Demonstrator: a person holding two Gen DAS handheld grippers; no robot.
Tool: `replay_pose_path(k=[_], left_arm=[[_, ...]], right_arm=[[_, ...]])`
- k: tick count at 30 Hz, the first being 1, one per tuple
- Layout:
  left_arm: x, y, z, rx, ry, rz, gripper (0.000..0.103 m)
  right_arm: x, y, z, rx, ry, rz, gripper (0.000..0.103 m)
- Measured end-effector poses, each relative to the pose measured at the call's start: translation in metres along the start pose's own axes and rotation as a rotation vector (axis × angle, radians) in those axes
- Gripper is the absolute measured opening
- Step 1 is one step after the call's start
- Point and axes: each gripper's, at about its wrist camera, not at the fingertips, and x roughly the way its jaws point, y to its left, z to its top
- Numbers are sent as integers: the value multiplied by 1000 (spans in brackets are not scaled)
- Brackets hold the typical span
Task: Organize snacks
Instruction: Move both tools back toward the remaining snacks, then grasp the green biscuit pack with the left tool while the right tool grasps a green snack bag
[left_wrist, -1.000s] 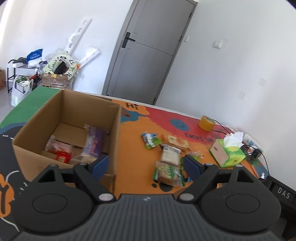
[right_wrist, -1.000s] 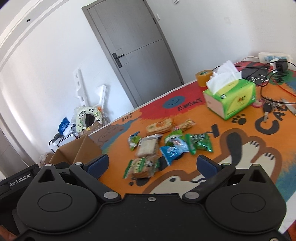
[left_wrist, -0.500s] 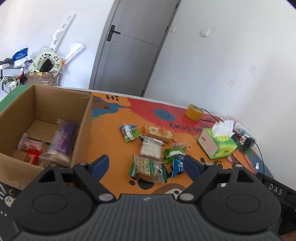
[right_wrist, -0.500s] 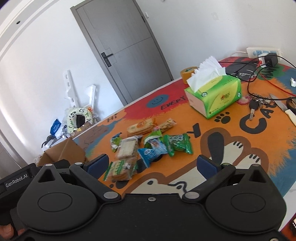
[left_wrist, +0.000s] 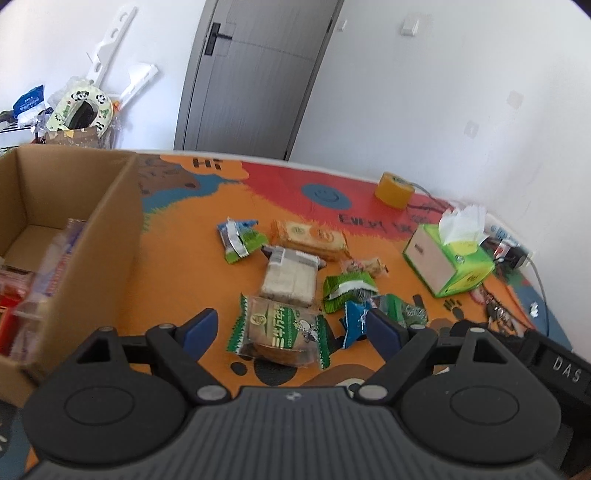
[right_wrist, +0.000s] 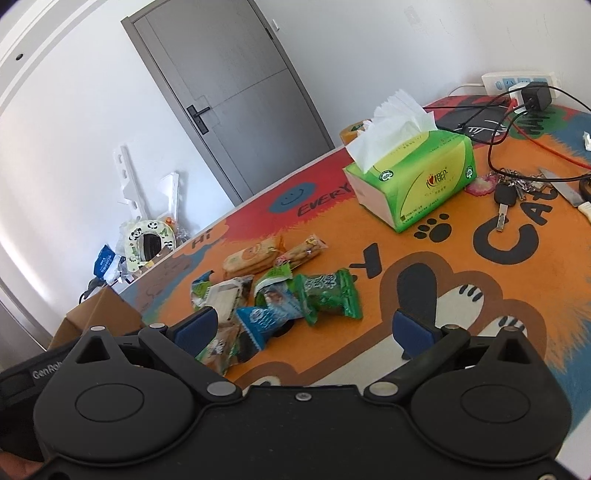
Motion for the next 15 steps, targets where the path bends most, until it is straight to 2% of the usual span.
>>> replay_pose_path(k=[4, 13, 15], left_arm=[[20, -4, -2, 10, 35, 35, 86], [59, -3, -7, 3, 104, 81, 85], [60, -6, -8, 31, 90, 105, 84]], right_arm=[[16, -9, 4, 16, 30, 8, 87], [46, -14, 12, 15, 64, -28, 83], [55, -13, 13, 7, 72, -39, 81]])
